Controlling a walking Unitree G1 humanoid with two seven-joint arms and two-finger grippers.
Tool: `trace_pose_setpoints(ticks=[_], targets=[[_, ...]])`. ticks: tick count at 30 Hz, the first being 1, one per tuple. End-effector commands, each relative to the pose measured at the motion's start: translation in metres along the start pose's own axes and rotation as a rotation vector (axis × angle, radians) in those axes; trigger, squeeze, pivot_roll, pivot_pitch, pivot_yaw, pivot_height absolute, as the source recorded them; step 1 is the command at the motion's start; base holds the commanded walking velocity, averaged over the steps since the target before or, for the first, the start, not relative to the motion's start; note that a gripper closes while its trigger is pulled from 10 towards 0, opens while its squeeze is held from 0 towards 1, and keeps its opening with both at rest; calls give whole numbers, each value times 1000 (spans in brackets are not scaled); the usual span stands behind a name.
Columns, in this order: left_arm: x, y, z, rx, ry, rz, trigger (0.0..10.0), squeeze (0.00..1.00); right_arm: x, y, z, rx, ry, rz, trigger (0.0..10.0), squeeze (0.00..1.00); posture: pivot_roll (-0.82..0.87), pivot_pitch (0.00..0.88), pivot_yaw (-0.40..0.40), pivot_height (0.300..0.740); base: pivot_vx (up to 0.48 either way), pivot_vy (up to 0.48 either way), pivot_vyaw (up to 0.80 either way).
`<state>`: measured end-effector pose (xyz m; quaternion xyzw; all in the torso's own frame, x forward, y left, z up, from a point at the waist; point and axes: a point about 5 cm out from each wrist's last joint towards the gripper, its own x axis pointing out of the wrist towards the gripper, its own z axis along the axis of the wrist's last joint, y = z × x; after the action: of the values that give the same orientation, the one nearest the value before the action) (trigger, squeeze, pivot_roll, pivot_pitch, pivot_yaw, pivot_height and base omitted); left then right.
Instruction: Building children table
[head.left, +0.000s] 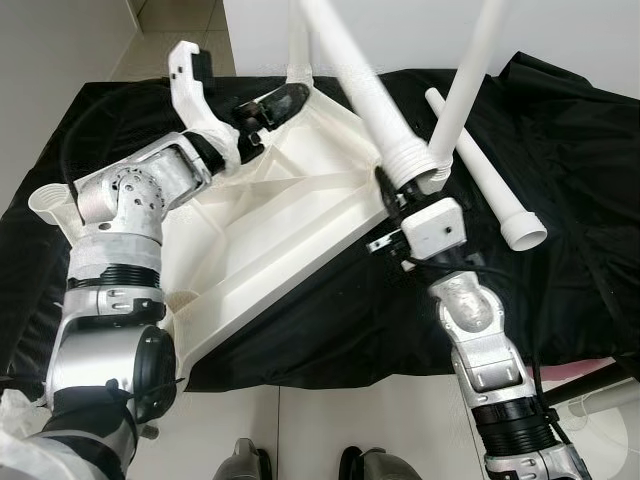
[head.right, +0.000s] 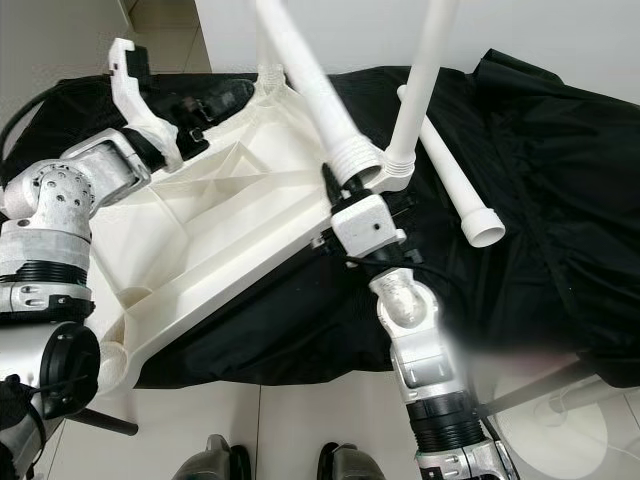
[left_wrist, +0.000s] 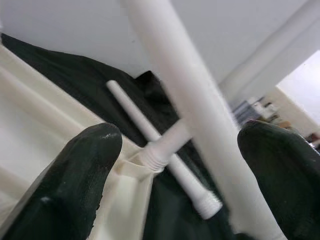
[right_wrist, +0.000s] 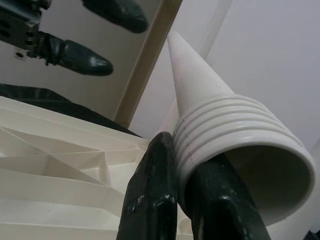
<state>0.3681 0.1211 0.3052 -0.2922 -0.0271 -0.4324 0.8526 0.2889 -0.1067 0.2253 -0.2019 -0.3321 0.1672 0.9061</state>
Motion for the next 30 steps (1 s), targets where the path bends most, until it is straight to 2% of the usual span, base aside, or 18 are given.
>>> trace_pose_setpoints(ticks=[1, 5, 10, 16, 20, 21, 23, 30], targets=[[5, -18, -1, -39, 8, -223, 10000, 0, 0, 9, 1, 6, -21, 44, 10000, 0, -83, 78, 13, 740, 0, 0, 0], [11, -18, -13, -92, 43, -218, 10000, 0, 3, 15, 1, 12, -25, 88, 10000, 0, -83, 74, 10, 740, 0, 0, 0], [14, -17, -17, -121, 64, -200, 10000, 0, 4, 19, 2, 7, -33, 111, 10000, 0, -87, 73, 12, 740, 0, 0, 0], [17, -17, -18, -139, 86, -177, 10000, 0, 5, 23, 2, -19, -33, 134, 10000, 0, -90, 72, 14, 740, 0, 0, 0], [23, -11, -23, -137, 123, -105, 10000, 0, 5, 26, 2, -44, -39, 141, 10000, 0, -94, 74, 15, 740, 0, 0, 0], [25, -9, -21, -168, 109, -85, 10000, 0, 5, 27, 2, -56, -41, 142, 10000, 0, -94, 74, 15, 740, 0, 0, 0], [26, -8, -20, -177, 104, -81, 10000, 0, 4, 28, 2, -58, -41, 142, 10000, 0, -94, 74, 15, 740, 0, 0, 0], [32, 5, -7, -212, 71, 38, 10000, 0, -8, 30, -1, -118, -50, 128, 10000, 0, -102, 82, 21, 740, 0, 0, 0]])
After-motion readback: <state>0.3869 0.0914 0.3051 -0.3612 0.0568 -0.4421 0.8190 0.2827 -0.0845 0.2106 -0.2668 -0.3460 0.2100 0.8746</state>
